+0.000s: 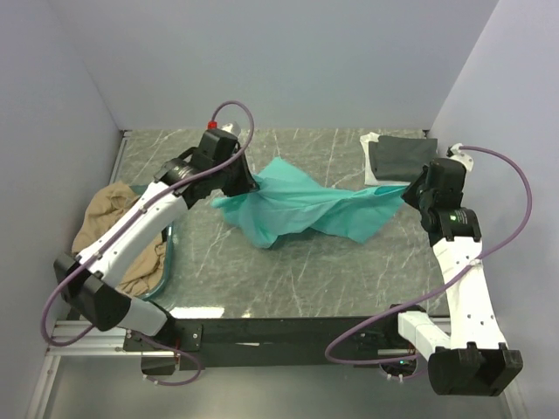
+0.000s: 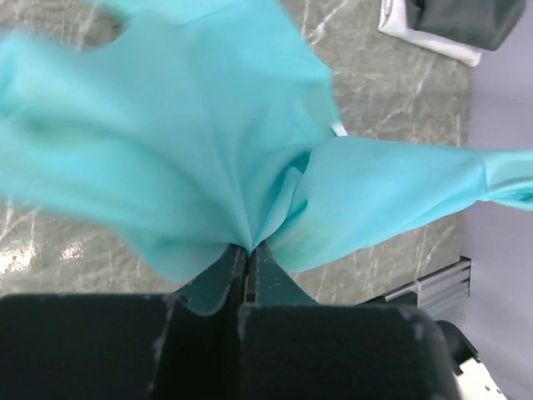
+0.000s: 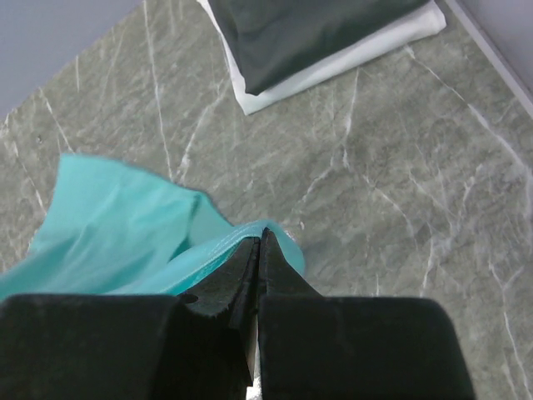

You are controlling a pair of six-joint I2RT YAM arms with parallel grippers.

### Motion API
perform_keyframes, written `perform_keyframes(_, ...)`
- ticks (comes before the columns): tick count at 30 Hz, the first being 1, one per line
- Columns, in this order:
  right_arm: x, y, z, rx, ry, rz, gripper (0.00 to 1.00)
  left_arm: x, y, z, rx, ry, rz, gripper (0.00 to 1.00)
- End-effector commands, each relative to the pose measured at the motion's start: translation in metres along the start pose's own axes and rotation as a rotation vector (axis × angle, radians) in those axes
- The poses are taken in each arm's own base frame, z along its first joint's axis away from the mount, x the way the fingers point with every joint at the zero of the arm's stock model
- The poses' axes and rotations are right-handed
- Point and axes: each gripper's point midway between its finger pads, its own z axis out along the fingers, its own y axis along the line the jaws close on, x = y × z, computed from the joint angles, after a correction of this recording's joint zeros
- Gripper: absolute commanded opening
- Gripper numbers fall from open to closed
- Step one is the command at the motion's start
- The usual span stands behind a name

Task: Fold and stack the t-shirts
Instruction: Flatten the tshirt out

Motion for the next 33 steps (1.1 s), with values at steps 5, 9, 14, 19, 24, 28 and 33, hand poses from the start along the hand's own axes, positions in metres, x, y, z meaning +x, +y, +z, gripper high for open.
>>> perform_keyframes(5,0.021,-0.008,0.005,0.009,0.041,0.005,0.00,0.039,0.032,0.033,-0.092,0.137,0.025,0.05)
perform_keyframes(9,0.034,-0.011,0.009,0.006,0.065,0.011,0.00,0.052,0.050,0.064,-0.161,0.187,0.045,0.42)
perform_keyframes(14,0.045,-0.015,0.010,0.010,0.088,0.008,0.00,0.046,0.059,0.063,-0.211,0.158,0.064,0.77)
perform_keyframes(19,0.053,-0.016,0.014,0.006,0.106,0.013,0.00,0.069,0.072,0.054,-0.210,0.204,0.053,0.63)
perform_keyframes(24,0.056,-0.012,0.018,-0.009,0.119,0.018,0.00,0.120,0.083,0.050,-0.139,0.335,0.006,0.53)
perform_keyframes(28,0.054,-0.009,0.021,-0.012,0.123,0.015,0.00,0.144,0.085,0.050,-0.114,0.391,0.037,0.58)
perform_keyframes(33,0.054,-0.007,0.023,-0.018,0.128,0.018,0.00,0.158,0.097,0.055,-0.152,0.445,0.069,0.57)
